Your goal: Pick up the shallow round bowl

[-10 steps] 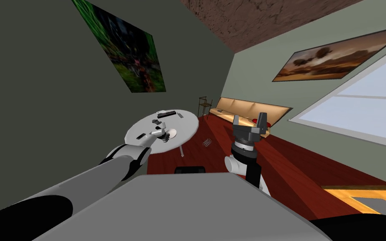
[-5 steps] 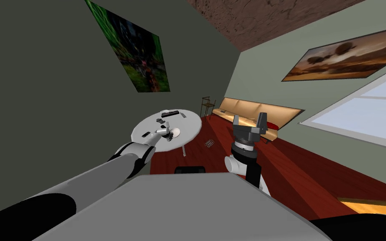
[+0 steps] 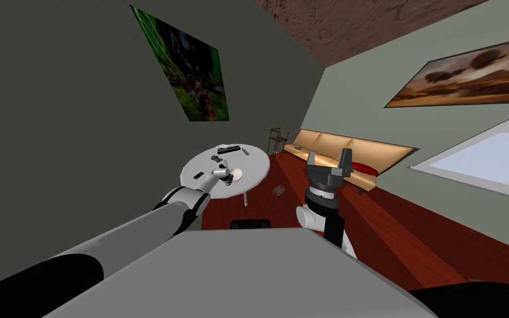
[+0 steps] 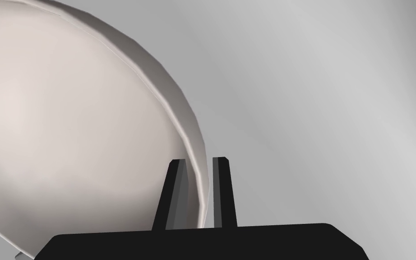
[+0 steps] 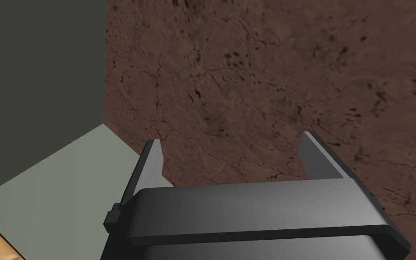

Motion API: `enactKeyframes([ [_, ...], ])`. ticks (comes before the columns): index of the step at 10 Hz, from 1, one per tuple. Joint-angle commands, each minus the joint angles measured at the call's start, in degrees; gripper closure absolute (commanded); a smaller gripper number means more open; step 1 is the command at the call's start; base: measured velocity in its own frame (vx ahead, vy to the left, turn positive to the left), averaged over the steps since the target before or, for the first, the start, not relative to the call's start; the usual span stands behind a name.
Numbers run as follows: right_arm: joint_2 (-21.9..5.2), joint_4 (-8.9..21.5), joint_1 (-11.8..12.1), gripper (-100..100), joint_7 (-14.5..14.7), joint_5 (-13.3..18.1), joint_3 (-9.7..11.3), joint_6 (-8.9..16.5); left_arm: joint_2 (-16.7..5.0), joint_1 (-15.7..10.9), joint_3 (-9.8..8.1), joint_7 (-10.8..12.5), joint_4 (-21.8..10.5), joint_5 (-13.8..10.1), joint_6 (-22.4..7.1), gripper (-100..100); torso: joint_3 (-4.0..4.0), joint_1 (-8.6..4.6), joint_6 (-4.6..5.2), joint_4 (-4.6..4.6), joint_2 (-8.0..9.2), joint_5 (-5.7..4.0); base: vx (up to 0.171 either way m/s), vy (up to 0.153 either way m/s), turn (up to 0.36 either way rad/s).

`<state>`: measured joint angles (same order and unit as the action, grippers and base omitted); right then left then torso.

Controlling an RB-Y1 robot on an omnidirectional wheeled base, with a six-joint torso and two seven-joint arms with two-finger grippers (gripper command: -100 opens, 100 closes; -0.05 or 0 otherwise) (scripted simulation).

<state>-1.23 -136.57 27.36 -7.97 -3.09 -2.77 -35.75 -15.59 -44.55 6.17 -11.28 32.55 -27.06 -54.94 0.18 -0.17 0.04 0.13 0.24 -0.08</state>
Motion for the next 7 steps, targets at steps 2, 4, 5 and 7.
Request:
enactKeyframes([
  [2, 0.0, 0.0, 0.01, 0, 0.0, 0.0, -0.01, 0.0, 2.06, -1.49, 1.01, 1.4, -0.51, 1.38, 0.11, 100, 0.0, 0.06, -0.02, 0.01, 0.0, 0.0, 0.005, 0.042, 0.122],
  [4, 0.0, 0.0, 0.0, 0, 0.0, 0.0, 0.0, 0.0, 4.06, -2.55, 2.07, 3.17, -0.21, 2.87, -0.25, 100, 0.04, 0.06, 0.0, 0.03, 0.04, 0.0, 0.003, 0.042, 0.077],
  [5, 0.0, 0.0, 0.01, 0, 0.0, 0.0, -0.01, 0.0, 6.07, -3.61, 3.13, 4.95, 0.08, 4.36, -0.61, 100, 0.05, 0.11, -0.02, 0.03, 0.06, 0.0, 0.008, 0.096, 0.239],
  [7, 0.0, 0.0, 0.0, 0, 0.0, 0.0, 0.0, 0.0, 5.28, -3.45, 2.73, 4.55, 0.21, 3.87, -0.87, 0, 0.06, 0.13, -0.04, 0.04, 0.07, 0.0, 0.006, 0.025, 0.009],
])
